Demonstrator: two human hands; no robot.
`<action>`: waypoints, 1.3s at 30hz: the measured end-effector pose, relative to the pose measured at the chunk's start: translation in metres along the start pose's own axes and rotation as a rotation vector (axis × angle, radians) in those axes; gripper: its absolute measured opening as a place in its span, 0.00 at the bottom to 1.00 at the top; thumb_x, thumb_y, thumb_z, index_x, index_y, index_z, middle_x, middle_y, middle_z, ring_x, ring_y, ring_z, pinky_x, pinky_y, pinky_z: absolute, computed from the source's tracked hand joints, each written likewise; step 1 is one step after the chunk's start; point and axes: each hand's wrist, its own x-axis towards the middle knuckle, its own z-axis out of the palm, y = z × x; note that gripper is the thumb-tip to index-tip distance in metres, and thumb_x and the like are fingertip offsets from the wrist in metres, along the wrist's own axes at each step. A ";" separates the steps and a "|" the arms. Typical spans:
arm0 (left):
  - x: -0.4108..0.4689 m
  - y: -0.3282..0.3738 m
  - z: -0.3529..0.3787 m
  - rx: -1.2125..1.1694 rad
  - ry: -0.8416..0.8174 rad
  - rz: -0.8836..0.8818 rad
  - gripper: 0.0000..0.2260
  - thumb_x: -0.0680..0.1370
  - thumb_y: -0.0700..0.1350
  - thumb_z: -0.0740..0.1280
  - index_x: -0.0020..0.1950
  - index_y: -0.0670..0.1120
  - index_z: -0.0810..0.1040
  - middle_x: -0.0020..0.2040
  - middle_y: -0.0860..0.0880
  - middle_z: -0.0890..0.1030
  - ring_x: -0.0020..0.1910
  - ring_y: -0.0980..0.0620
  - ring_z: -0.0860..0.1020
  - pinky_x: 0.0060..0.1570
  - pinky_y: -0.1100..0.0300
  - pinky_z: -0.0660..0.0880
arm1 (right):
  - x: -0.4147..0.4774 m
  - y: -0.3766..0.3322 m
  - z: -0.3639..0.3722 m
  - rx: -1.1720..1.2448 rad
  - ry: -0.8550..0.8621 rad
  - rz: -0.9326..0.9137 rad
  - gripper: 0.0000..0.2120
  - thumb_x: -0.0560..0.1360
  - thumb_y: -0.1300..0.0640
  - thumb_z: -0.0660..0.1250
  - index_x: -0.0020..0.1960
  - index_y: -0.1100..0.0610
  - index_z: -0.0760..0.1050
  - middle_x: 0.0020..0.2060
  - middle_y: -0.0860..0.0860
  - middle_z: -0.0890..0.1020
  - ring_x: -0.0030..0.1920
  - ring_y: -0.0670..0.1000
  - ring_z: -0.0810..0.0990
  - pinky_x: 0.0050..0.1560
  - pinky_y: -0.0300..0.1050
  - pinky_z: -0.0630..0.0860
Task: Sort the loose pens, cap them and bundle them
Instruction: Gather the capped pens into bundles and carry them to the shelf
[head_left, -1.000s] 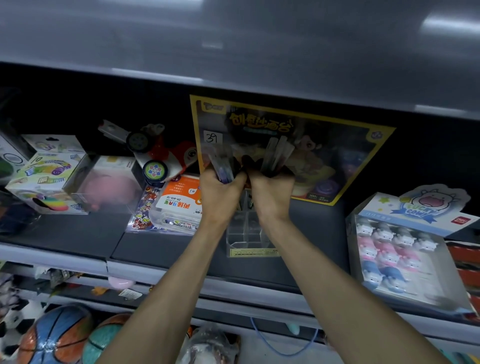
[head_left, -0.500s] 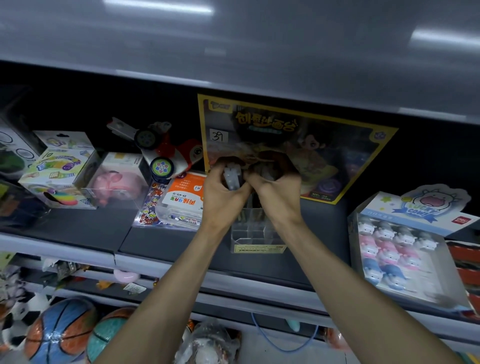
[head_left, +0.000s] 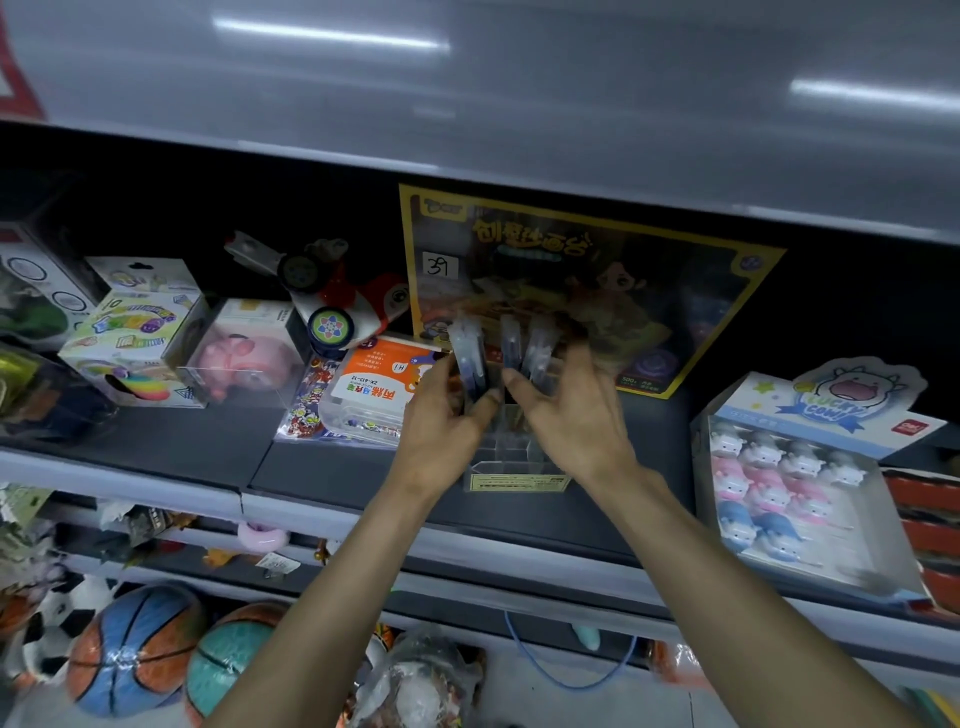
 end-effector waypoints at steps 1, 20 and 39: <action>-0.006 0.001 0.000 -0.003 -0.007 -0.023 0.11 0.80 0.50 0.70 0.60 0.64 0.77 0.53 0.67 0.83 0.53 0.68 0.80 0.45 0.76 0.73 | -0.004 0.005 -0.001 0.008 -0.034 0.003 0.21 0.76 0.38 0.71 0.58 0.50 0.69 0.50 0.44 0.78 0.56 0.53 0.79 0.52 0.48 0.77; -0.057 0.001 -0.008 0.093 -0.153 -0.194 0.34 0.77 0.29 0.63 0.79 0.55 0.70 0.67 0.64 0.80 0.70 0.60 0.76 0.74 0.54 0.71 | -0.088 0.018 -0.014 0.048 -0.201 -0.012 0.35 0.82 0.46 0.68 0.84 0.51 0.56 0.83 0.36 0.41 0.82 0.42 0.53 0.80 0.48 0.61; -0.145 0.052 -0.045 0.545 -0.169 -0.319 0.16 0.80 0.43 0.65 0.64 0.60 0.79 0.44 0.56 0.86 0.46 0.50 0.82 0.43 0.66 0.76 | -0.139 -0.017 -0.062 -0.441 -0.351 -0.140 0.33 0.81 0.43 0.62 0.82 0.55 0.59 0.82 0.51 0.59 0.76 0.58 0.65 0.72 0.54 0.67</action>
